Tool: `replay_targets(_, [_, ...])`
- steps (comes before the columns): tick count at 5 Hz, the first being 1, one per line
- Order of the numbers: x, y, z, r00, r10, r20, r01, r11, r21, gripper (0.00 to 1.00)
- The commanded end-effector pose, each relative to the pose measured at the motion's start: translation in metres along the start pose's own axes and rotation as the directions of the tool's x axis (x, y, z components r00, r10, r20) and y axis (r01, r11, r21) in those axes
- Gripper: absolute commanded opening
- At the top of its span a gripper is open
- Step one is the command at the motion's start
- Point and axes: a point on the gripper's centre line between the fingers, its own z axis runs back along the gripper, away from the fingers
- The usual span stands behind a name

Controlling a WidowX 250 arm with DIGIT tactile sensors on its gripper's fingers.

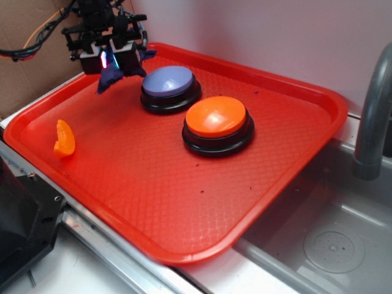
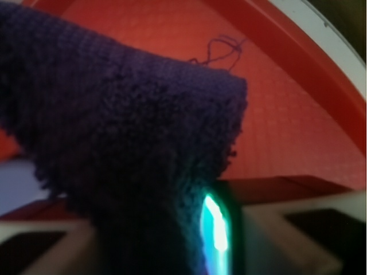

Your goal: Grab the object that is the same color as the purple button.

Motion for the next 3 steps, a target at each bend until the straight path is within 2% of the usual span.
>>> replay_targets(1, [-0.053,-0.013,0.049,0.874,-0.485,0.015,0.485,0.873,-0.056,0.00])
replay_targets(2, [-0.072,-0.011,0.049,0.736,-0.677,0.009,0.673,0.730,-0.121,0.00])
replay_targets(3, [-0.081,-0.003,0.048,0.723,-0.691,-0.023,0.682,0.718,-0.137,0.00])
